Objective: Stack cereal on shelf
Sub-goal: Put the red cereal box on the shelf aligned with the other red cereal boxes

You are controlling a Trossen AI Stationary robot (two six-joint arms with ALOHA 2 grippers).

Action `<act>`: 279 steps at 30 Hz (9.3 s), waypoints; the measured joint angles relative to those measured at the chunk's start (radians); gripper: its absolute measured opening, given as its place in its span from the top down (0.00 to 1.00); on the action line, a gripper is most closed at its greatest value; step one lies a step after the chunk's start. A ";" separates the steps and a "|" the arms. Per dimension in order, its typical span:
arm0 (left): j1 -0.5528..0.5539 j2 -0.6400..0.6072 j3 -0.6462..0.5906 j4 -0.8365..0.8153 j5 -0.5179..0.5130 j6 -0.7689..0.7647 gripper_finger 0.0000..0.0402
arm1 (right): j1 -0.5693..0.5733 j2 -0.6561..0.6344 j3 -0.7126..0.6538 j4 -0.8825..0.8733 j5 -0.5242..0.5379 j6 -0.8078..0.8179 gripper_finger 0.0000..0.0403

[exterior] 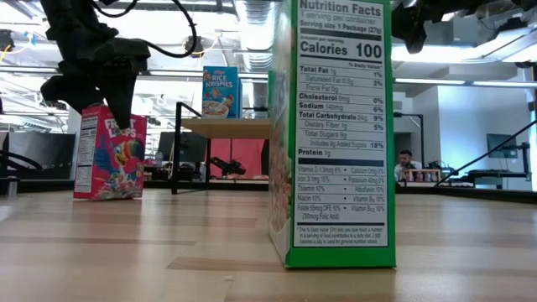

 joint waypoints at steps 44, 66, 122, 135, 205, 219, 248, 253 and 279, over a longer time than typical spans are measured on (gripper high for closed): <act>0.000 0.000 0.000 0.257 0.089 0.299 0.52 | -0.001 0.020 0.000 -0.032 -0.102 -0.076 0.28; 0.000 0.000 0.001 0.668 0.121 0.687 0.52 | -0.021 0.094 0.000 0.158 -0.155 -0.145 0.19; -0.063 0.193 0.134 0.904 0.069 1.112 0.52 | -0.039 0.535 0.264 0.160 -0.233 -0.260 0.19; -0.063 0.193 0.134 0.951 0.068 1.117 0.52 | -0.040 0.542 0.263 0.179 -0.234 -0.256 0.19; -0.034 0.198 0.132 1.076 0.008 0.943 0.52 | -0.067 0.542 0.263 0.288 -0.233 -0.208 0.50; -0.033 0.198 0.132 1.121 0.044 1.030 0.51 | -0.066 0.542 0.263 0.290 -0.234 -0.212 0.50; -0.021 0.116 0.133 1.106 0.043 1.068 0.24 | -0.067 0.291 0.263 -0.051 -0.125 -0.294 0.50; -0.022 0.116 0.133 1.060 0.043 1.067 0.24 | -0.067 0.159 0.263 -0.165 -0.120 -0.350 0.50; -0.022 0.117 0.133 1.046 0.043 1.068 0.24 | -0.188 -0.284 -0.019 -0.269 -0.020 -0.400 0.50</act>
